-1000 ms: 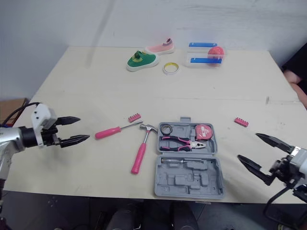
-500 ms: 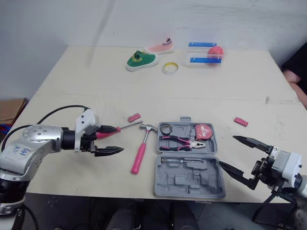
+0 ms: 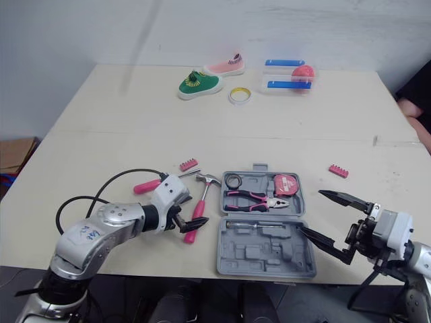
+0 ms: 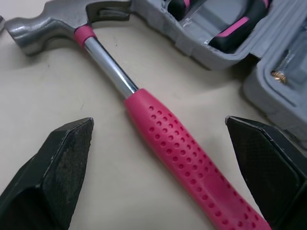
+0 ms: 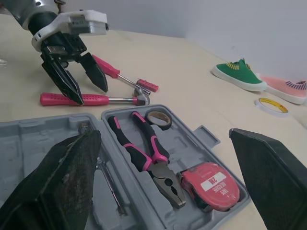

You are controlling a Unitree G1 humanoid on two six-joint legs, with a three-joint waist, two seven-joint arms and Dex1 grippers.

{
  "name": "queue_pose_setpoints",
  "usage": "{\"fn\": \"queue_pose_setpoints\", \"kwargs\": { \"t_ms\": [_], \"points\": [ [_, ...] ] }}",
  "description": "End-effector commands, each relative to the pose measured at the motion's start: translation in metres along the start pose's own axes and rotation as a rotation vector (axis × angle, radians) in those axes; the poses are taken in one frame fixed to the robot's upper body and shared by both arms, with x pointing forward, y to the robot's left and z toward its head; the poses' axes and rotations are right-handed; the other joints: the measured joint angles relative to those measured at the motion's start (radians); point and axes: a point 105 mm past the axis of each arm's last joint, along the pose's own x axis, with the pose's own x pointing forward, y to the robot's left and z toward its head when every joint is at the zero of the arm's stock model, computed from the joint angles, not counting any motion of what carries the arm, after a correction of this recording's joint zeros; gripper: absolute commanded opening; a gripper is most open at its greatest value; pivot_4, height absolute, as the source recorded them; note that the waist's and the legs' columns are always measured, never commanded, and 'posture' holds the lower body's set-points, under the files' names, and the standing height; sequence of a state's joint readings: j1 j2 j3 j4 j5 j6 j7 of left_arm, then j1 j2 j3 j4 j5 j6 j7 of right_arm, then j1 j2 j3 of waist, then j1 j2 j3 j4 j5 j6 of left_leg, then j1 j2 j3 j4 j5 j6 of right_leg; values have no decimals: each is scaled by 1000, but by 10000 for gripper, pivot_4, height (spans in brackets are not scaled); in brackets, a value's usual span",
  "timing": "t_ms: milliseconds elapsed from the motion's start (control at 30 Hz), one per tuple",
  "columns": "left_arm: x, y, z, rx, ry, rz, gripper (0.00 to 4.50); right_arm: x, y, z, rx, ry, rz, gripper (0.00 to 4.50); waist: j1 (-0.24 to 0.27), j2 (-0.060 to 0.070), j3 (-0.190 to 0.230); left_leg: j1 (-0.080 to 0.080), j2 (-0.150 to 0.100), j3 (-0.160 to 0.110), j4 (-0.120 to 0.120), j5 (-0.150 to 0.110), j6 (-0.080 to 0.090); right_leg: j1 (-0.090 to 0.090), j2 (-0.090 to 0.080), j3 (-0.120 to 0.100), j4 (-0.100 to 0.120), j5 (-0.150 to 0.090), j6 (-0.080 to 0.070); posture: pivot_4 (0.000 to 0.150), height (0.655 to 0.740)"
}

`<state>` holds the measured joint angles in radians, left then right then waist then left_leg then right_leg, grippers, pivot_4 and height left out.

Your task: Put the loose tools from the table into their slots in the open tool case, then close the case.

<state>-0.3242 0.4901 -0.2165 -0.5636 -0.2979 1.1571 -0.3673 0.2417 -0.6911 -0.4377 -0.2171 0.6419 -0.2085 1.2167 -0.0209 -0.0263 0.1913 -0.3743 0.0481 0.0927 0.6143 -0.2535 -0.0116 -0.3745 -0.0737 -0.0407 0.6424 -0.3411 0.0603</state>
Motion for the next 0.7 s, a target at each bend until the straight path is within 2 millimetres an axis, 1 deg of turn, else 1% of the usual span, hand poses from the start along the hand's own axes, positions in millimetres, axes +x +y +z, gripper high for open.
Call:
{"fn": "queue_pose_setpoints", "kwargs": {
  "t_ms": [33, 167, 200, 233, 300, 333, 367, 433, 467, 500, 533, 667, 700],
  "points": [
    [8, -3, -5, 16, 4, 87, 44585, 0, -2, -1, -5, -14, 9, 45000, 1, 0, 0, 0, 0, 0, 0, 0, 0, 0, 0, 0, 0, 0, 0, 1500, 7400],
    [7, -1, -20, 31, 42, 135, 44585, -1, -8, -5, -15, -17, 0, 45000, 1, 0, 0, 0, 0, 0, 0, 0, 0, 0, 1, 0, 0, 0, 0, 1500, 7400],
    [7, -3, -21, 21, 39, 125, 44585, -2, -10, -7, -18, -16, -3, 45000, 0, 0, 0, 1, 0, 0, 0, 0, 0, 0, 0, 1, 0, 0, 0, 1500, 7400],
    [6, -3, -22, -4, 25, 131, 39131, -2, -11, -7, -20, -16, -5, 45000, 1, 0, 0, 1, 0, 0, 0, 0, 0, 1, 1, 1, 0, 0, 0, 1500, 7400],
    [5, -6, -34, -47, 51, 123, 32035, -4, -12, -11, -17, -15, -4, 45000, -1, 1, 0, 2, 0, 0, 0, 0, 0, 1, 1, 1, 0, 0, 0, 1500, 7400],
    [5, -8, -40, -66, 65, 124, 27997, -5, -12, -12, -14, -15, -1, 45000, -1, 1, 0, 2, 1, 0, 0, 0, 0, 2, 1, 0, 0, 0, 0, 1500, 7400],
    [5, -9, -43, -86, 74, 124, 23055, -6, -12, -13, -13, -15, 1, 45000, -1, 1, -1, 3, 1, 0, 0, 0, 0, 2, 0, 1, 0, 0, 0, 1500, 7400],
    [5, -7, -45, -101, 72, 136, 14733, -8, -12, -14, -16, -16, 0, 45000, -1, 1, -1, 3, 1, 0, 0, 0, 0, 3, 0, 1, 0, 0, 0, 1500, 7400],
    [5, -5, -45, -104, 70, 145, 9883, -10, -13, -15, -17, -17, 0, 45000, 0, 1, -1, 3, 1, 0, 0, 0, 0, 3, 0, 1, 0, 0, 0, 1500, 7400],
    [5, -2, -44, -114, 62, 158, 6990, -11, -12, -15, -19, -16, 0, 45000, 1, 2, -1, 3, 1, 0, 0, 0, 0, 3, 0, 0, 0, 0, 0, 1500, 7400],
    [5, 0, -42, -120, 53, 162, 5955, -12, -12, -15, -20, -16, -1, 45000, 1, 2, -1, 3, 0, 0, 0, 0, 0, 3, 0, 0, 0, 0, 0, 1500, 7400],
    [2, 14, -32, -105, -20, 211, 5958, -15, -11, -15, -23, -12, -6, 45000, 6, 3, -2, 4, 0, 0, 0, -1, 0, 4, 0, 0, -1, 0, 0, 1500, 7400],
    [-1, 21, -27, -106, -53, 251, 5958, -16, -11, -15, -23, -11, -10, 45000, 6, 3, -2, 4, 0, 0, 0, -1, 0, 4, 0, 0, -1, 0, 0, 1500, 7400]
  ]
}}
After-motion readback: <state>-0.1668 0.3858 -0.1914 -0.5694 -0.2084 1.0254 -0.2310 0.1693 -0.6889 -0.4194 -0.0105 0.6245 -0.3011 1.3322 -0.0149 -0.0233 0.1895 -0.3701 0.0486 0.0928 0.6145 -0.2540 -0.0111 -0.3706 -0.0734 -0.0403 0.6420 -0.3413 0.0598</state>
